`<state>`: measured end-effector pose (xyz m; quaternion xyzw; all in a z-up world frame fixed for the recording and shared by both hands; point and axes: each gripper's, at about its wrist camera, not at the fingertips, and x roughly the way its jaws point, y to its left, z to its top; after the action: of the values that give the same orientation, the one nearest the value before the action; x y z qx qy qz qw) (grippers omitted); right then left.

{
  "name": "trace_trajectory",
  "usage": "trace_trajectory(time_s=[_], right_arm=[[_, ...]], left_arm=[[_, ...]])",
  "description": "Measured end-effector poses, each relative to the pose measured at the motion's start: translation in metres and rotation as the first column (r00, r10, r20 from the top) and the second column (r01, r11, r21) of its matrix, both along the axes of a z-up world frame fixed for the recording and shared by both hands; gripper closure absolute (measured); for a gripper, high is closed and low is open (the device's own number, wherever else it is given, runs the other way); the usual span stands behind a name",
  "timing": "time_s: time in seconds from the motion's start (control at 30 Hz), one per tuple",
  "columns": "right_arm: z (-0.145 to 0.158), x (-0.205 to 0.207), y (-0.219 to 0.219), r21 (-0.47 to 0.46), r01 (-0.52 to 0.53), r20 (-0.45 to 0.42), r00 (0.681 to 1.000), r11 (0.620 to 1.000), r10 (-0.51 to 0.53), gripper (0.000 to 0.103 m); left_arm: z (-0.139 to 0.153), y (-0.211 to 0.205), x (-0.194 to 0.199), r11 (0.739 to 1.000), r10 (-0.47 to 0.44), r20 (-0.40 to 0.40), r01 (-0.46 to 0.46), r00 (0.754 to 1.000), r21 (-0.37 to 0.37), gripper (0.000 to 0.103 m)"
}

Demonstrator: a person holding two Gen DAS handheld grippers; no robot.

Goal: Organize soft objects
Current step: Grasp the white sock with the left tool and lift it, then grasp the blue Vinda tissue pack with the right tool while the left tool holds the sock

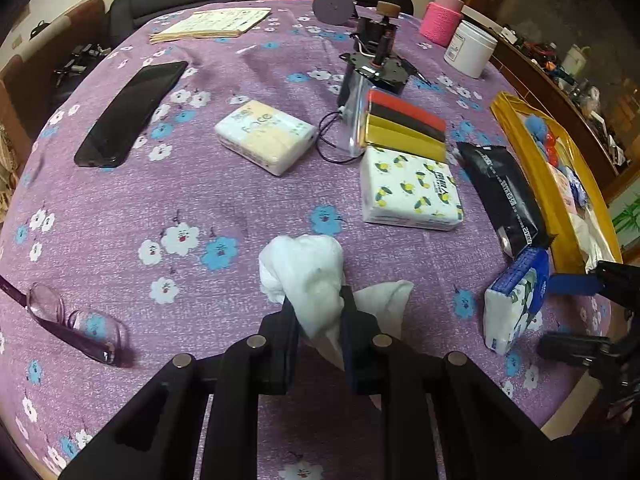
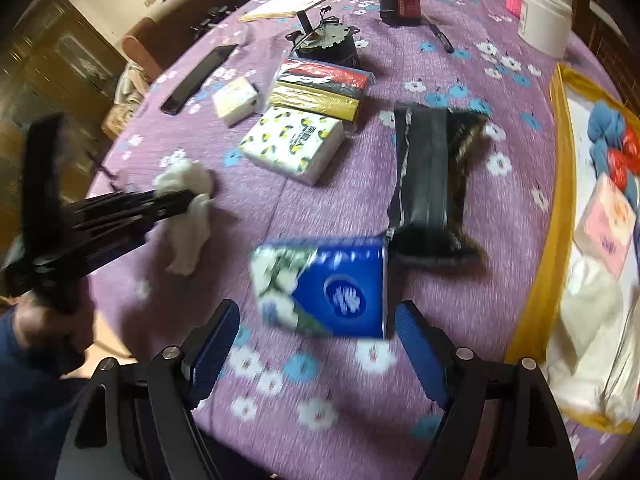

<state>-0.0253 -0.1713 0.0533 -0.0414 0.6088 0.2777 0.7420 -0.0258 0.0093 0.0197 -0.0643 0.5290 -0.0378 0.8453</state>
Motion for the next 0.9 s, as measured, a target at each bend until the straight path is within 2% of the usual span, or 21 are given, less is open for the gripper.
trace_trajectory(time_s=[0.07, 0.17, 0.2, 0.27, 0.33, 0.4, 0.43, 0.5, 0.57, 0.6, 0.63, 0.67, 0.7, 0.73, 0.77, 0.8, 0.83, 0.87, 0.9], right_arm=[[0.005, -0.003, -0.004, 0.006, -0.032, 0.015, 0.999, 0.999, 0.032, 0.018], [0.014, -0.005, 0.006, -0.026, -0.159, 0.057, 0.985, 0.987, 0.160, 0.018], [0.019, -0.007, 0.014, -0.048, -0.226, 0.089, 0.969, 0.973, 0.230, 0.018], [0.026, -0.012, 0.029, -0.113, -0.364, 0.161, 0.911, 0.924, 0.379, 0.018], [0.027, -0.018, 0.043, -0.215, -0.495, 0.214, 0.817, 0.842, 0.535, 0.017], [0.021, -0.024, 0.054, -0.321, -0.604, 0.219, 0.702, 0.729, 0.678, 0.017], [0.019, -0.027, 0.057, -0.351, -0.638, 0.214, 0.657, 0.685, 0.723, 0.017], [0.012, -0.036, 0.063, -0.434, -0.710, 0.194, 0.528, 0.555, 0.827, 0.017], [0.000, -0.042, 0.068, -0.500, -0.745, 0.168, 0.417, 0.442, 0.893, 0.017], [-0.007, -0.043, 0.070, -0.516, -0.758, 0.157, 0.374, 0.399, 0.914, 0.017], [-0.013, -0.043, 0.072, -0.531, -0.759, 0.148, 0.354, 0.376, 0.923, 0.017], [-0.018, -0.040, 0.072, -0.528, -0.769, 0.127, 0.348, 0.360, 0.929, 0.017], [-0.024, -0.034, 0.073, -0.502, -0.789, 0.090, 0.358, 0.353, 0.929, 0.022], [-0.028, -0.027, 0.074, -0.481, -0.793, 0.070, 0.390, 0.373, 0.918, 0.029], [-0.029, -0.019, 0.074, -0.454, -0.788, 0.061, 0.438, 0.416, 0.897, 0.044], [-0.027, -0.008, 0.072, -0.399, -0.781, 0.051, 0.505, 0.481, 0.862, 0.044], [-0.024, -0.002, 0.070, -0.370, -0.770, 0.060, 0.539, 0.520, 0.840, 0.045], [-0.021, 0.005, 0.067, -0.343, -0.743, 0.070, 0.590, 0.575, 0.804, 0.049], [-0.019, 0.015, 0.064, -0.303, -0.699, 0.062, 0.663, 0.647, 0.746, 0.052]], left_arm=[[0.000, 0.000, 0.000, 1.000, -0.002, 0.002, 0.002, 1.000, -0.005, 0.085], [0.001, 0.001, -0.001, 1.000, -0.001, 0.002, 0.001, 1.000, -0.006, 0.085], [0.001, 0.002, -0.002, 1.000, 0.001, 0.003, -0.001, 1.000, -0.007, 0.085], [0.001, 0.003, -0.003, 1.000, 0.007, 0.002, -0.007, 1.000, -0.007, 0.085], [0.002, 0.003, -0.004, 1.000, 0.011, 0.002, -0.011, 1.000, -0.004, 0.085], [0.002, 0.004, -0.006, 1.000, 0.019, 0.000, -0.019, 1.000, -0.002, 0.085], [0.002, 0.005, -0.007, 1.000, 0.025, -0.001, -0.025, 1.000, -0.002, 0.085], [0.002, 0.006, -0.010, 0.999, 0.041, -0.004, -0.041, 0.999, 0.000, 0.085], [0.002, 0.005, -0.012, 0.999, 0.050, -0.004, -0.050, 0.999, 0.000, 0.085], [0.002, 0.005, -0.012, 0.999, 0.052, -0.004, -0.052, 0.999, 0.001, 0.085], [0.002, 0.004, -0.013, 0.998, 0.058, -0.004, -0.058, 0.998, 0.003, 0.085], [0.002, 0.004, -0.013, 0.998, 0.061, -0.004, -0.061, 0.998, 0.003, 0.085], [0.002, 0.004, -0.014, 0.998, 0.063, -0.004, -0.063, 0.998, 0.004, 0.085], [0.002, 0.003, -0.014, 0.998, 0.068, -0.005, -0.068, 0.998, 0.007, 0.085], [0.002, 0.003, -0.014, 0.998, 0.070, -0.004, -0.070, 0.998, 0.009, 0.085], [0.002, 0.002, -0.015, 0.997, 0.071, -0.003, -0.071, 0.997, 0.010, 0.085], [0.002, 0.002, -0.015, 0.997, 0.072, -0.002, -0.072, 0.997, 0.012, 0.085], [0.002, 0.001, -0.015, 0.997, 0.072, -0.002, -0.072, 0.997, 0.014, 0.085], [0.002, 0.001, -0.014, 0.997, 0.071, -0.002, -0.071, 0.997, 0.015, 0.085]])
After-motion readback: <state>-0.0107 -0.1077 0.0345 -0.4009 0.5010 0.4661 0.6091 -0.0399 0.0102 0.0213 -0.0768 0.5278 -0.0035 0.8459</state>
